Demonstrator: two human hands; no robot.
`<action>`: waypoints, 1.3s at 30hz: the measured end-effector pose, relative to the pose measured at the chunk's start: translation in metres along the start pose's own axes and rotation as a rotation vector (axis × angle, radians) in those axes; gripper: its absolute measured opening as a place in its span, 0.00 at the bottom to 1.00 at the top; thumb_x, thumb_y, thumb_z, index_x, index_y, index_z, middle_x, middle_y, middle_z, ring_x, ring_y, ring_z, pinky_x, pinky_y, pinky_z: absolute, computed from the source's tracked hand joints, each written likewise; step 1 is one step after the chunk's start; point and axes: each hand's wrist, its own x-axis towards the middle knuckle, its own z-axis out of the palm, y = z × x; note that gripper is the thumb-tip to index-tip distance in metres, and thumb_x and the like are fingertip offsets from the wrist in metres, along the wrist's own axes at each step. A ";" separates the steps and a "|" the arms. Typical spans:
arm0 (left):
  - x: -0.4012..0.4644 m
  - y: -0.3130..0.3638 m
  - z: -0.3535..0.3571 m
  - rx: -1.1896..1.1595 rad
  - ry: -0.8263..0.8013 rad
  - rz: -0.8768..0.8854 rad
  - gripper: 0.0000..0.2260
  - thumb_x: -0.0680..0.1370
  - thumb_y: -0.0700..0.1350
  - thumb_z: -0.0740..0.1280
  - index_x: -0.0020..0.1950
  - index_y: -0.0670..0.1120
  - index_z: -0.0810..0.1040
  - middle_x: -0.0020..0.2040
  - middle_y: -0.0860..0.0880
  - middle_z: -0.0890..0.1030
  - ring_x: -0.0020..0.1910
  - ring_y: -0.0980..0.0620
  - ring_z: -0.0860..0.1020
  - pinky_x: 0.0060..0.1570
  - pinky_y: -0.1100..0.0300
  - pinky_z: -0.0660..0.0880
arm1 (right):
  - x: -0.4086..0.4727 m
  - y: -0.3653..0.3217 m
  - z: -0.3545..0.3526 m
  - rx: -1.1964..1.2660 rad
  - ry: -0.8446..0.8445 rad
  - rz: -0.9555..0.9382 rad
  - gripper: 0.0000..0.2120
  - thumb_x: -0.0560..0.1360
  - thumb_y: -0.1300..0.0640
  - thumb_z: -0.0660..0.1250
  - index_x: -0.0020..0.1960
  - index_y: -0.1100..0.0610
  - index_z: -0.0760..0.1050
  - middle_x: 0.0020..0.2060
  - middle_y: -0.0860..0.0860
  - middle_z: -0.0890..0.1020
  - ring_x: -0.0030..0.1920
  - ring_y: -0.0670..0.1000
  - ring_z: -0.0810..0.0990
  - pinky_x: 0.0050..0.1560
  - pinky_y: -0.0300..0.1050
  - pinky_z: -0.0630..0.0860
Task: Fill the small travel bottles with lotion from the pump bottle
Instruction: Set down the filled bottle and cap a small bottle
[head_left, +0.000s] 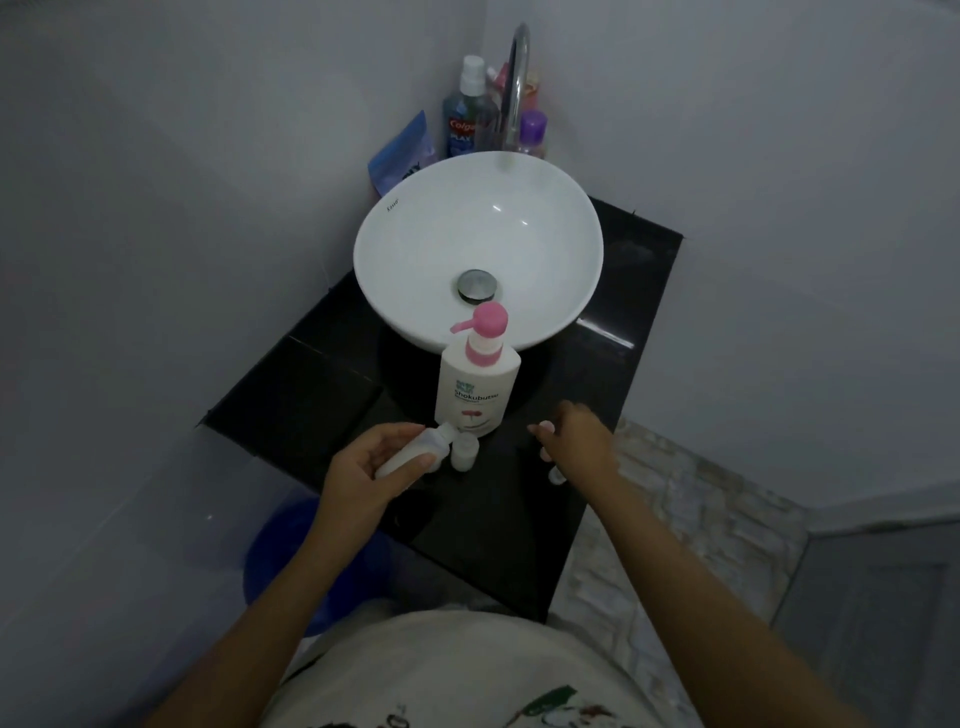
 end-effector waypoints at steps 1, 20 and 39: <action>-0.001 0.000 0.000 0.000 -0.002 -0.005 0.13 0.72 0.37 0.71 0.56 0.42 0.79 0.53 0.48 0.82 0.49 0.59 0.81 0.42 0.70 0.77 | 0.003 -0.001 0.001 -0.026 -0.015 -0.003 0.15 0.73 0.46 0.66 0.46 0.59 0.72 0.47 0.56 0.79 0.46 0.56 0.79 0.42 0.48 0.74; -0.003 0.000 0.003 -0.034 -0.033 0.004 0.10 0.71 0.34 0.71 0.52 0.42 0.80 0.50 0.48 0.83 0.46 0.61 0.82 0.42 0.71 0.76 | -0.042 -0.024 -0.035 0.686 -0.103 0.034 0.04 0.72 0.57 0.71 0.46 0.54 0.78 0.41 0.51 0.82 0.39 0.47 0.81 0.38 0.39 0.77; -0.003 0.005 0.004 0.068 -0.173 0.072 0.13 0.71 0.39 0.72 0.55 0.44 0.81 0.53 0.48 0.83 0.54 0.54 0.80 0.51 0.61 0.79 | -0.099 -0.053 -0.072 0.869 -0.292 -0.321 0.11 0.71 0.66 0.69 0.53 0.61 0.79 0.47 0.55 0.83 0.46 0.48 0.83 0.48 0.35 0.78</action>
